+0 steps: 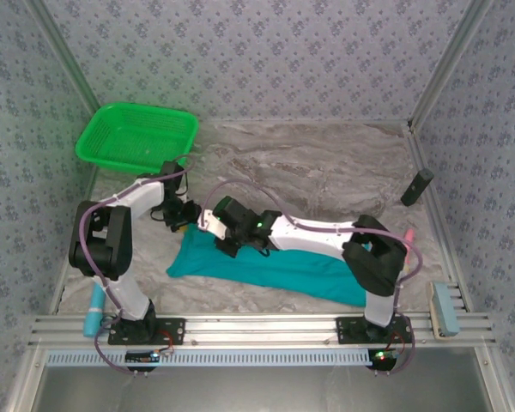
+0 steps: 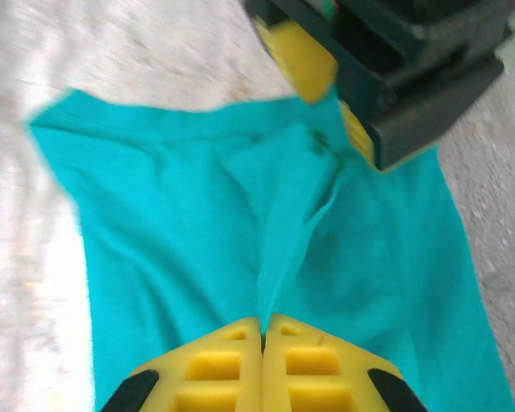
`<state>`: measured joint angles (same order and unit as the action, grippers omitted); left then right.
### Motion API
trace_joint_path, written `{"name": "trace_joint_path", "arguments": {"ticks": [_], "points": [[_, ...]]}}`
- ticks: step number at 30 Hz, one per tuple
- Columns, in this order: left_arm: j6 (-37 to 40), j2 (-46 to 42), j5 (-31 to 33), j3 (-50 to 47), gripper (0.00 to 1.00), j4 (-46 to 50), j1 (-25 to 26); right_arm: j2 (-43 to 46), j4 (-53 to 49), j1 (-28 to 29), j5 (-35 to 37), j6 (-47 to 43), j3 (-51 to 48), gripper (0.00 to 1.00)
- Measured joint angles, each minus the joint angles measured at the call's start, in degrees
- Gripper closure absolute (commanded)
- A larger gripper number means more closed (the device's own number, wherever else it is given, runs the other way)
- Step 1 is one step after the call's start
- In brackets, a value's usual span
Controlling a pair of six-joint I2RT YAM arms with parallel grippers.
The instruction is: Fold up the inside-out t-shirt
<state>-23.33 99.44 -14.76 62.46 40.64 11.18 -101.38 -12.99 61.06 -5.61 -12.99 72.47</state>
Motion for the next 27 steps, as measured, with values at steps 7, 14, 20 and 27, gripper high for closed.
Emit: {"name": "trace_joint_path", "arguments": {"ticks": [7,14,20,27], "points": [[0.39,-0.39,0.00,0.07,0.48,1.14,-0.79,1.20,-3.87,3.04,-9.01,-1.88,-2.27,0.62],[0.39,-4.76,0.90,0.07,0.47,3.61,0.63,2.01,-6.43,1.79,-11.02,-0.87,-7.21,0.55],[0.33,-5.42,4.83,0.15,0.48,5.46,4.55,10.73,-5.20,-7.78,2.71,12.44,-10.80,0.52],[-0.55,-1.18,10.54,5.51,0.49,5.60,8.02,24.39,-8.79,-26.60,15.65,38.71,-26.56,0.55]]}}
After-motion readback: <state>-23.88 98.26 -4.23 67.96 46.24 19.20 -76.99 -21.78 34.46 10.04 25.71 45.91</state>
